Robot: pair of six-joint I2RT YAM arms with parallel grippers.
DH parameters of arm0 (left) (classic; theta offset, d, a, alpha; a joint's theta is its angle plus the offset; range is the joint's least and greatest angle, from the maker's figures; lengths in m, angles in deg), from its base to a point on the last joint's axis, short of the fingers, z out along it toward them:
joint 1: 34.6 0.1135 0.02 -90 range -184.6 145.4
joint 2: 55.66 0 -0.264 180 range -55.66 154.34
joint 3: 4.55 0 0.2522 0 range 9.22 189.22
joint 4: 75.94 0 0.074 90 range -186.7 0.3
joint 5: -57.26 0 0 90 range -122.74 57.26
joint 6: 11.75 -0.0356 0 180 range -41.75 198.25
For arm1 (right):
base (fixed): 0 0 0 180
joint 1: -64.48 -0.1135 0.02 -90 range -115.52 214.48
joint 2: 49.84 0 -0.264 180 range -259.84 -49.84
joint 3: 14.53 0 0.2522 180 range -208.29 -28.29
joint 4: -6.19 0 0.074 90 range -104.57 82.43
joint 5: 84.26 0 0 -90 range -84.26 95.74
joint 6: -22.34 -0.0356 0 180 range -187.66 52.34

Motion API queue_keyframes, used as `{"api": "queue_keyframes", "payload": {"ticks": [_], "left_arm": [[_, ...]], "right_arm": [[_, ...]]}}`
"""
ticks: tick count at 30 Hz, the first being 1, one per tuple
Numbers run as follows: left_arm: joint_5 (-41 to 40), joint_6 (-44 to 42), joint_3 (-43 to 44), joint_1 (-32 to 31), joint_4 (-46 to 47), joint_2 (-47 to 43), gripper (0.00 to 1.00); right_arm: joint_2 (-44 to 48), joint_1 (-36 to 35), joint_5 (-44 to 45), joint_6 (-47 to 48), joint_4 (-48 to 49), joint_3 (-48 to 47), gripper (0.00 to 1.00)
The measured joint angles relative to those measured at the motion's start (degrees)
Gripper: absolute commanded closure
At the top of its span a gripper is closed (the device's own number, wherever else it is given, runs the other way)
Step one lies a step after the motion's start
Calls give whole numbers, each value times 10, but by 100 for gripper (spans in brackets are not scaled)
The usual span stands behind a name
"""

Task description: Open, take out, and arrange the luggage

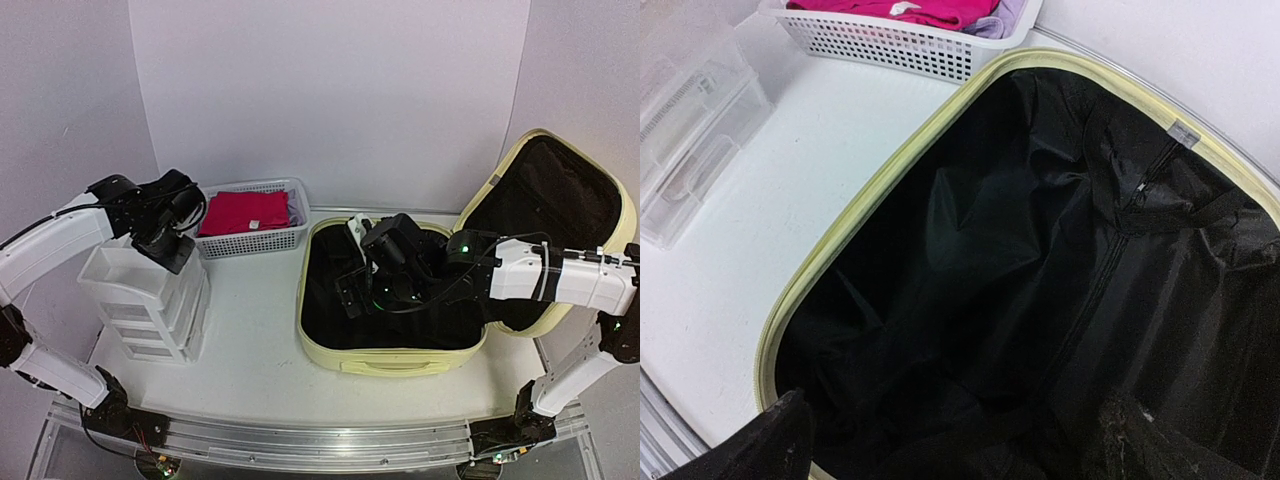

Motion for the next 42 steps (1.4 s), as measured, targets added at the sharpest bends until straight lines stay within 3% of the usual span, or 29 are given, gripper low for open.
{"api": "queue_keyframes", "payload": {"ticks": [3,7,14,17,20,22,29,34,42], "left_arm": [[-10,-20,-9,5,-33,-24,28],[17,-38,40,5,-65,-25,28],[181,-34,220,-27,-44,-9,49],[206,-31,239,-71,-29,35,71],[199,-26,214,-86,-13,98,82],[179,-24,175,-85,-6,154,84],[146,-24,47,-68,13,246,85],[126,-28,17,-66,46,271,84],[24,-36,-25,-59,68,348,84]], "right_arm": [[0,0,-4,-1,0,0,2],[0,0,-10,-1,0,0,2],[0,0,-13,-9,0,0,2],[0,0,-13,-14,0,0,2],[2,0,-13,-19,3,4,2],[7,0,-12,-23,3,12,2],[37,0,-10,-29,2,30,2],[39,0,-10,-29,3,30,2],[39,0,-10,-29,4,35,2]]}}
